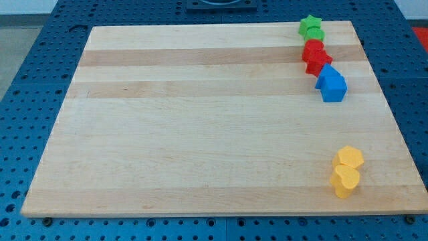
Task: Move the yellow heart into the blue cube
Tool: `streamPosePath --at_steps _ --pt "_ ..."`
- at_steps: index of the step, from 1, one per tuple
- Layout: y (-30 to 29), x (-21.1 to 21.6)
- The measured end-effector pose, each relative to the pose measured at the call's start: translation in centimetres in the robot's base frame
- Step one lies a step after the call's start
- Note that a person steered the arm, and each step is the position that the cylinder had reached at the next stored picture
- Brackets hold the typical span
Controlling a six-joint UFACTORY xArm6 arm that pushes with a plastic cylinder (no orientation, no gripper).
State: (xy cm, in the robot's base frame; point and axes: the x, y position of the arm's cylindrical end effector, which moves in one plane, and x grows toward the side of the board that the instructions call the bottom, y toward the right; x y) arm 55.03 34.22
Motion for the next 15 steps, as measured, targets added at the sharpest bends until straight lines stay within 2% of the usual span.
streamPosePath --at_steps 1,2,3,4,5,6,9,10,11,12,13,15 --pt "-1.4 4.1" --pt "-7.4 5.8" --pt "-14.0 5.4" --pt "-18.0 2.1" --pt "-18.2 -2.0" --pt "-18.2 -2.2" --pt "-15.3 -0.3" --pt "-15.3 1.1" --pt "-16.0 4.6" --pt "-18.5 6.7" --pt "-21.9 6.8" --pt "-26.0 2.5"
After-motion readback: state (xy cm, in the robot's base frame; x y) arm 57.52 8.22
